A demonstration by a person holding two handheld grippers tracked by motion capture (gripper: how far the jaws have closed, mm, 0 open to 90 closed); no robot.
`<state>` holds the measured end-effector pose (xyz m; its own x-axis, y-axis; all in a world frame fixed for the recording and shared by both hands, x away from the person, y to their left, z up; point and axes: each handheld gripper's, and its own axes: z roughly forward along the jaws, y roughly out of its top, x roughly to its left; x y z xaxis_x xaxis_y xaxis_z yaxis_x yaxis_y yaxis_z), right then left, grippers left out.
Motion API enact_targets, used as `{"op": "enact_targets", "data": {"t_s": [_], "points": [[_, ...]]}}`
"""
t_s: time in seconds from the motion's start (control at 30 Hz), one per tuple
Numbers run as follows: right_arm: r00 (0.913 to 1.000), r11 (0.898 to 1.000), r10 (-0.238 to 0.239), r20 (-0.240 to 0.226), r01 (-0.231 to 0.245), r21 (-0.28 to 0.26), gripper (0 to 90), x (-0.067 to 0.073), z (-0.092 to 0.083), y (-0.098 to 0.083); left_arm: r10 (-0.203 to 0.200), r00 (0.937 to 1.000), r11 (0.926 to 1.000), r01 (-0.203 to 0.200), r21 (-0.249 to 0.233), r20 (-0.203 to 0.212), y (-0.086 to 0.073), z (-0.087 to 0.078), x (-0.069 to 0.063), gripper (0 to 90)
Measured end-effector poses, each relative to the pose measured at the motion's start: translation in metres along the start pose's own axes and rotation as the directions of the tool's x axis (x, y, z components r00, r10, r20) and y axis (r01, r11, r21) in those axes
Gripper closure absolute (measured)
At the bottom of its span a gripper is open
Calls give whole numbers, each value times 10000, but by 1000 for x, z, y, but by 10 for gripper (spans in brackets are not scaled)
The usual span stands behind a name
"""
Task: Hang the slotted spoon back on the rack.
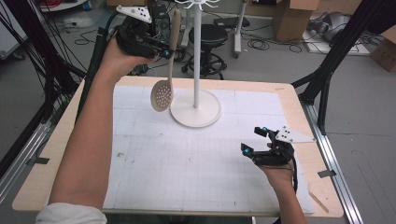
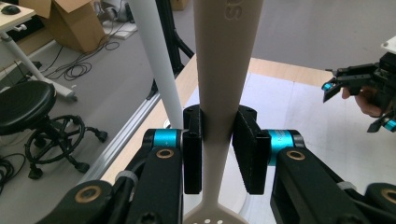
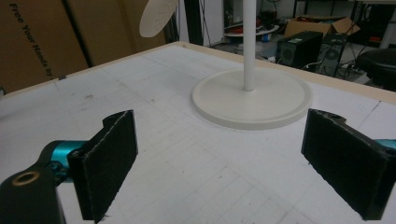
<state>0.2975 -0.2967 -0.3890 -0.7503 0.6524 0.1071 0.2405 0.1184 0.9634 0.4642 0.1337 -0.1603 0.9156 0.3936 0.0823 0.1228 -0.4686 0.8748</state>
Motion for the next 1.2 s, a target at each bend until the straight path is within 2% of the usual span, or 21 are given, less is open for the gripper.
{"op": "enact_targets", "data": {"t_s": [0.17, 0.3, 0.57, 0.83, 1.2], "points": [[10000, 10000, 3, -13, -3, 22, 98, 1, 0, 0, -254, 9996, 9997, 253, -57, -155, 7, 2, 7, 741], [10000, 10000, 0, -20, 1, 49, 98, 0, 0, 0, -371, 9988, 9990, 379, 245, -319, 11, 7, 12, 741], [10000, 10000, 45, -26, -45, 62, 98, 0, 0, -1, -532, 9975, 9975, 553, 448, -474, 11, 12, 19, 741], [9999, 10000, 79, -62, -79, 52, 98, 1, 0, 0, -483, 9982, 9980, 497, 398, -354, 14, 16, 15, 741], [10000, 10000, 70, -50, -70, -40, 98, 1, 0, 0, -495, 9979, 9963, 523, 680, -420, 19, 26, 16, 740]]}}
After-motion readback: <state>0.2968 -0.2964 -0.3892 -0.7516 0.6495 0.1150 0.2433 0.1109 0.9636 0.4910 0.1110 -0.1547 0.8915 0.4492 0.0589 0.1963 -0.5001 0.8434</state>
